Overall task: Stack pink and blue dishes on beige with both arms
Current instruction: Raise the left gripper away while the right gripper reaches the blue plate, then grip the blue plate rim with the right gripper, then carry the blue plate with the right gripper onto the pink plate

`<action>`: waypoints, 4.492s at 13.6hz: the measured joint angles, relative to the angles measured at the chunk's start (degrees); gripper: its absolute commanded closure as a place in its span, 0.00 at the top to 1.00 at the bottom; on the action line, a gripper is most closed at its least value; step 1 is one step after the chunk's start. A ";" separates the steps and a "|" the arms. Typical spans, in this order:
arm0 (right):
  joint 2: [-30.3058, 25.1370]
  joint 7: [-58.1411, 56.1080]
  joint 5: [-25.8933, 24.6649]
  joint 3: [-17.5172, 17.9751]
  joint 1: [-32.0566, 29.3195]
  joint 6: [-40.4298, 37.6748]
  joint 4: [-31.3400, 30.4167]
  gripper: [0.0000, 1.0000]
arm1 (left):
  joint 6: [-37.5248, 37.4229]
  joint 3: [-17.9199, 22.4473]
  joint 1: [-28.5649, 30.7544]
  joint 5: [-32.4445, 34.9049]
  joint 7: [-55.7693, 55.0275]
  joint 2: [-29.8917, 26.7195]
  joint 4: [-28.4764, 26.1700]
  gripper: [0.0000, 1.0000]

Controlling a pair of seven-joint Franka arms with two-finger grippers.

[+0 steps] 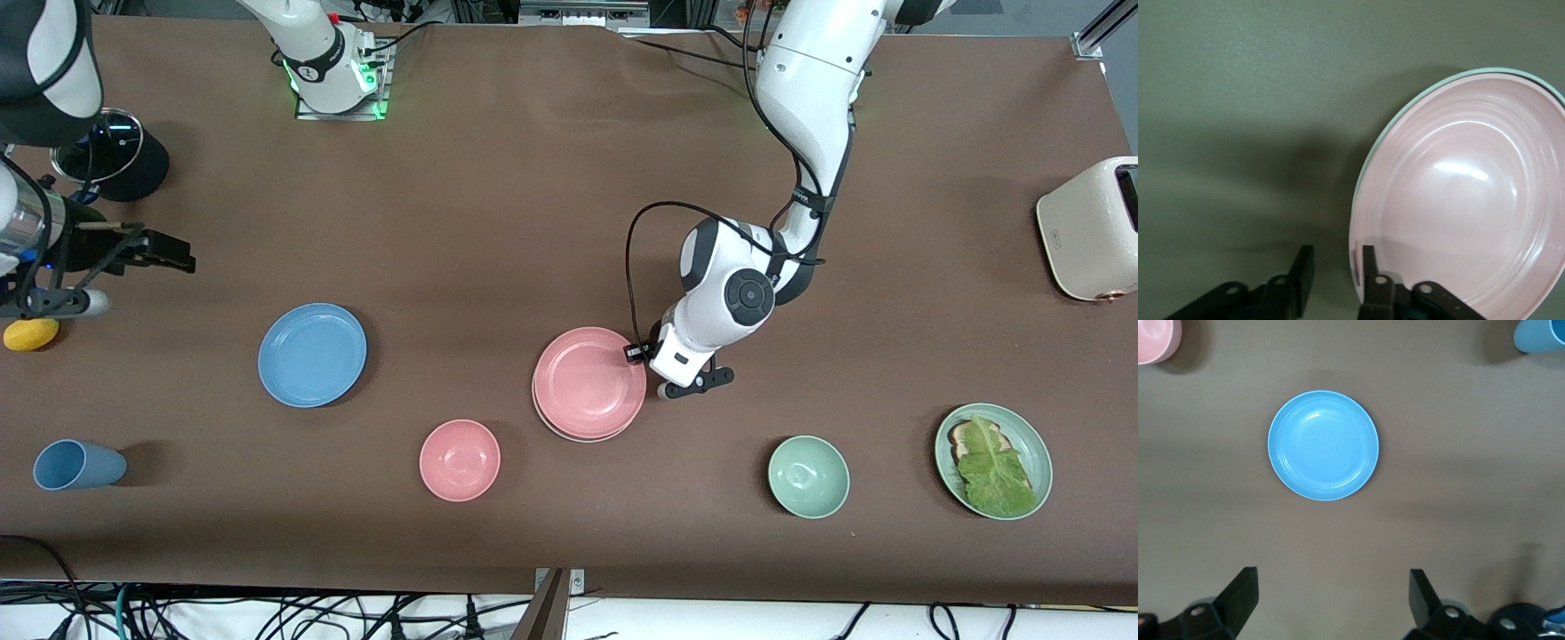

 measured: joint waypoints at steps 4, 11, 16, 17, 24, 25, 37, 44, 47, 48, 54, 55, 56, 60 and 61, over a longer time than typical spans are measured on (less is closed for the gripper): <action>4.27 -0.17 0.00 0.03 0.03 6.27 -1.31 1.00 | -0.72 0.19 0.54 0.00 0.00 -1.21 0.27 0.99; 9.36 -1.72 0.00 -0.43 -0.94 24.03 -11.84 0.99 | -29.67 7.91 0.86 6.88 1.50 -9.36 7.69 1.00; 16.12 -1.78 0.00 -0.59 -1.68 30.75 -13.37 0.99 | -49.60 9.38 5.28 10.54 6.47 -11.14 18.39 1.00; 16.49 -1.78 0.00 -0.60 -1.75 32.82 -14.68 0.99 | -52.21 9.97 6.42 11.28 8.96 -11.26 20.05 1.00; 16.35 -2.56 0.00 -0.79 -2.78 47.21 -26.08 0.82 | -60.53 10.68 18.33 12.76 18.47 -16.45 22.81 1.00; 16.32 -2.58 0.00 -0.79 -2.87 47.61 -26.54 0.76 | -60.86 10.63 19.77 13.48 18.81 -17.33 22.82 1.00; 16.61 -2.65 0.02 -0.52 -2.92 49.27 -27.02 0.00 | -66.22 5.03 24.29 24.60 19.04 -29.40 22.48 1.00; 16.43 -2.87 0.59 -0.34 -2.93 49.46 -26.72 0.00 | -66.67 -0.68 32.39 23.67 19.57 -34.73 22.11 1.00; 16.05 -3.45 0.59 0.57 -2.91 46.98 -24.22 0.00 | -66.81 -6.86 36.19 24.30 22.62 -36.51 22.04 1.00; 15.78 -3.51 0.59 1.21 -2.89 44.09 -21.89 0.00 | -66.83 -7.18 36.19 24.58 23.22 -36.72 21.99 1.00; 14.41 -3.51 0.84 5.90 -2.72 19.06 -1.71 0.00 | -67.42 -7.63 35.32 25.17 24.59 -40.27 16.25 1.00; 14.42 -3.01 1.02 7.26 -2.70 17.65 -0.21 0.00 | -67.42 -7.72 34.33 26.53 24.64 -40.97 15.21 1.00; 14.44 -1.25 1.11 9.07 -2.66 17.11 0.38 0.00 | -67.42 -7.82 33.01 27.93 24.64 -41.78 14.15 1.00; 15.18 14.03 1.13 18.57 -1.75 17.12 0.43 0.00 | -66.78 -7.90 31.61 29.37 24.61 -43.57 11.65 1.00; 15.52 18.52 1.13 19.92 -0.40 17.46 0.44 0.00 | -66.39 -7.82 32.02 29.37 24.63 -43.69 11.10 1.00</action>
